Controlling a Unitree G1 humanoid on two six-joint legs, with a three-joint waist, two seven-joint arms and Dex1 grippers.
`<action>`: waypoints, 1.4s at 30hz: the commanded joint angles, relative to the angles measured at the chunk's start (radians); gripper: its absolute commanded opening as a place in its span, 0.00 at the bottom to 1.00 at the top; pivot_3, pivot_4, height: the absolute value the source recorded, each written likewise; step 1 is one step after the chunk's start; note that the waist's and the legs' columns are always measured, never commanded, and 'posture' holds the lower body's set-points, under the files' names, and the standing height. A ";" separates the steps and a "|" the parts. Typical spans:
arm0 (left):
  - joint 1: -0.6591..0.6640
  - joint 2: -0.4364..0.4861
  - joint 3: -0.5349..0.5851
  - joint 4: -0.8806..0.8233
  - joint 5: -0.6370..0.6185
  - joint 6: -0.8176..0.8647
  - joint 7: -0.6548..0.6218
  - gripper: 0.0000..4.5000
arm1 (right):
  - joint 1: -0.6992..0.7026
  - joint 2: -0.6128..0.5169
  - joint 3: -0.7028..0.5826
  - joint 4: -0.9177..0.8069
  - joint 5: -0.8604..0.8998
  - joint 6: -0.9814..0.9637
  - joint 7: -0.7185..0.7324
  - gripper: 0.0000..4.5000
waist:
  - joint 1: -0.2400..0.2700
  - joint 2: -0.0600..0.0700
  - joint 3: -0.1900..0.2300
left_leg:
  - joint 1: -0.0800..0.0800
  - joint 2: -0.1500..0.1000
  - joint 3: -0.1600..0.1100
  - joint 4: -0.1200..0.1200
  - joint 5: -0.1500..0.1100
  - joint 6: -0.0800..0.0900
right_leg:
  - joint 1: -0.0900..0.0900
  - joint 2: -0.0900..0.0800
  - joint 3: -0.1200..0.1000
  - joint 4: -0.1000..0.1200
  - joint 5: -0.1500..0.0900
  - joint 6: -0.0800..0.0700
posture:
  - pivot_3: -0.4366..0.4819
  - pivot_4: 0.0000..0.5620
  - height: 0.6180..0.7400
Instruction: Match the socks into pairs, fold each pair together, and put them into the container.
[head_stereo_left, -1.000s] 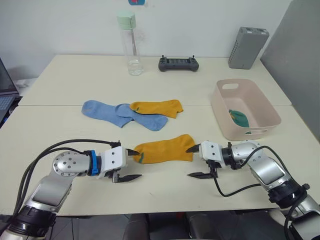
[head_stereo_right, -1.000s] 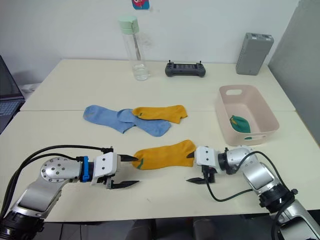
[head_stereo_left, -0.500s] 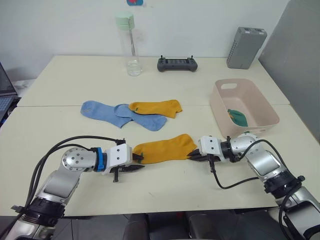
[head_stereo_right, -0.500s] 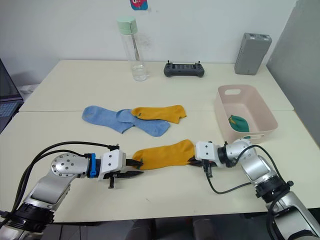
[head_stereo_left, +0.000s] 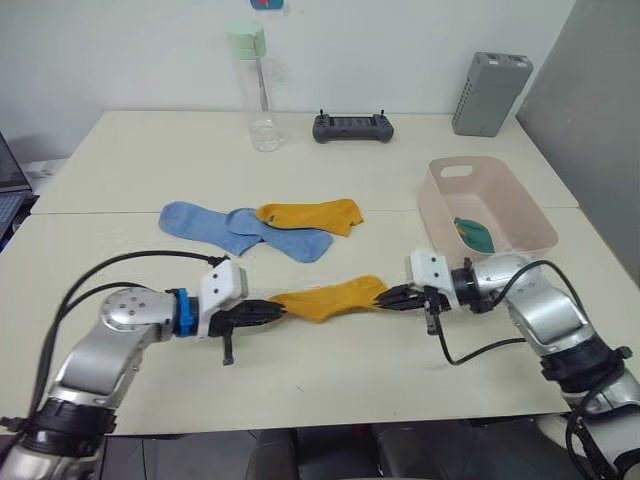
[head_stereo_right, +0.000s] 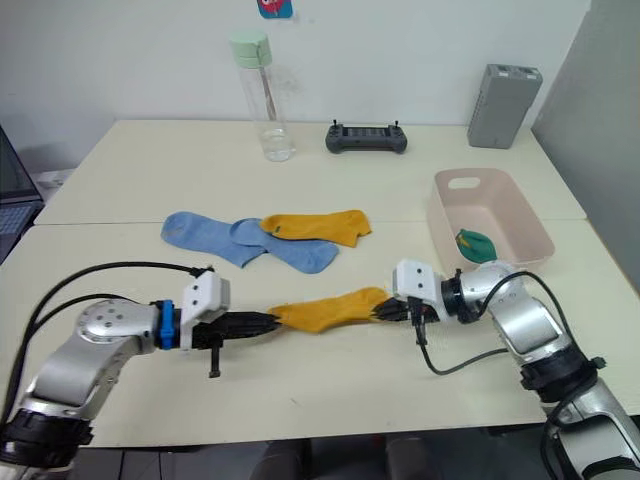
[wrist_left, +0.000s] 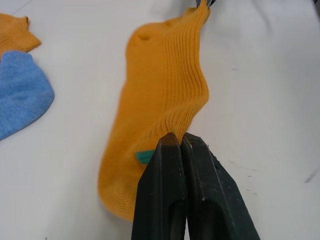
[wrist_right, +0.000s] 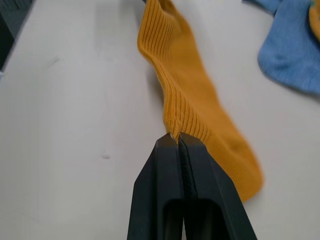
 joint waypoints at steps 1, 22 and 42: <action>0.068 0.063 0.071 -0.148 -0.104 0.101 -0.026 0.01 | 0.035 -0.056 -0.047 -0.191 0.146 0.190 0.025 0.00 | 0.000 0.000 0.000 | 0.000 0.000 0.000 0.000 0.000 0.000 | 0.000 0.000 0.000 0.000 0.000 0.000 | 0.48 0.27 1.00; 0.055 0.072 -0.024 -0.069 0.055 0.070 0.093 0.01 | -0.124 -0.064 0.135 0.059 0.048 0.122 -0.018 0.00 | -0.002 -0.002 0.001 | -0.001 -0.001 0.012 0.002 0.000 0.000 | -0.014 -0.006 0.005 -0.002 -0.002 -0.007 | 0.48 0.27 1.00; -0.174 -0.063 -0.166 0.258 0.248 -0.149 0.069 0.01 | -0.180 0.062 0.112 0.301 -0.107 -0.050 0.027 0.00 | 0.002 -0.002 0.000 | -0.007 0.001 0.008 -0.004 0.000 0.001 | -0.015 -0.003 0.000 0.001 0.006 -0.005 | 0.48 0.27 1.00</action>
